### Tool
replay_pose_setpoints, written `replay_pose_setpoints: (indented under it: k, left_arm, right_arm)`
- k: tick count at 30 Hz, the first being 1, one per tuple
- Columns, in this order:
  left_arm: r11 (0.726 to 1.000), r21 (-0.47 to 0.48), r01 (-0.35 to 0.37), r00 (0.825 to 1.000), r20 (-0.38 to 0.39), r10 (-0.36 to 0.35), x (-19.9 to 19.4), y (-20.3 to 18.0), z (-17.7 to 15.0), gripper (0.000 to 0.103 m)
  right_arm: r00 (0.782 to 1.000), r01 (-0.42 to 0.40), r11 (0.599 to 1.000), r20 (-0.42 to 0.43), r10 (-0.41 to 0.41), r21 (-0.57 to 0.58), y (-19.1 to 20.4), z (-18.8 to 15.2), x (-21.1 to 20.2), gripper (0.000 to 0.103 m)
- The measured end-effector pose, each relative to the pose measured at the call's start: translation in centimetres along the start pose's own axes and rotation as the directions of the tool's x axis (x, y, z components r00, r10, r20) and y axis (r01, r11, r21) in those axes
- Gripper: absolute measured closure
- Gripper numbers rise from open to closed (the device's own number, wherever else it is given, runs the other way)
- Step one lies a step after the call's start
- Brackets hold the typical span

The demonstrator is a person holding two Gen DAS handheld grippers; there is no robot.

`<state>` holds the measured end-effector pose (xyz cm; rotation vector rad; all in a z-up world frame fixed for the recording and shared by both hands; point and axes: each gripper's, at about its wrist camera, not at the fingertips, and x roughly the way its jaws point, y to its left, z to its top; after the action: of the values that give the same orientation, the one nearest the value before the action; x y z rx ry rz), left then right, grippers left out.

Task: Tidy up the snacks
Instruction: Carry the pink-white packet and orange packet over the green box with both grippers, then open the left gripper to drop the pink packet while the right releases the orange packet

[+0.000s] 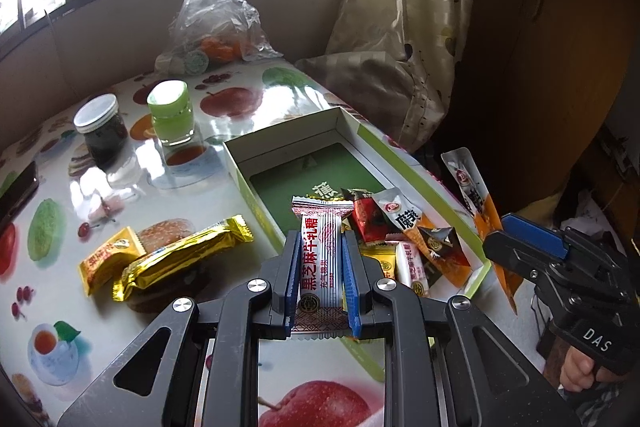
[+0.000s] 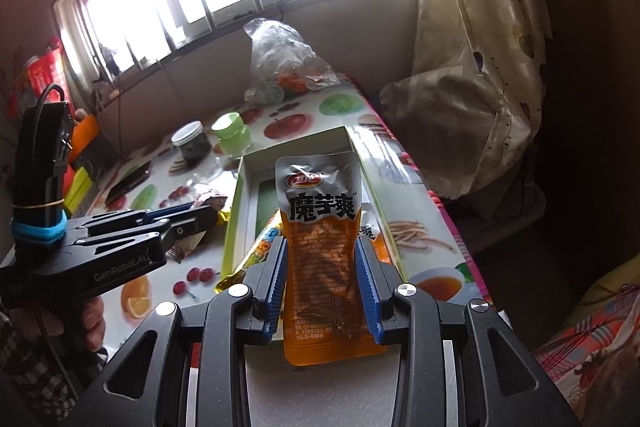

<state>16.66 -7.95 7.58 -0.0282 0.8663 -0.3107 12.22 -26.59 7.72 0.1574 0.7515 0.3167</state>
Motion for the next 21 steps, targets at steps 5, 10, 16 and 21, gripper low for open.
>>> replay_pose_setpoints:
  k: [5,10,16,21]
  left_arm:
    - [1.0,-0.002,0.003,1.0,-0.017,-0.003,1.1,-0.1,0.3,0.083]
    - [1.0,-0.007,0.0,1.0,-0.027,-0.001,2.2,-0.1,0.7,0.083]
    - [1.0,-0.015,-0.002,0.999,-0.05,0.001,3.6,0.1,1.0,0.082]
    - [1.0,-0.017,-0.011,0.998,-0.069,0.01,4.5,0.1,1.0,0.083]
  right_arm:
    - [1.0,0.018,1.0,-0.017,-0.018,-0.005,-0.1,0.6,1.6,0.07]
    - [0.999,0.028,1.0,-0.034,-0.029,-0.007,-0.2,1.2,3.3,0.07]
    - [0.997,0.038,0.999,-0.06,-0.04,-0.028,-0.1,1.6,5.2,0.07]
    - [0.997,0.046,0.997,-0.065,-0.05,-0.058,0.3,1.8,6.1,0.069]
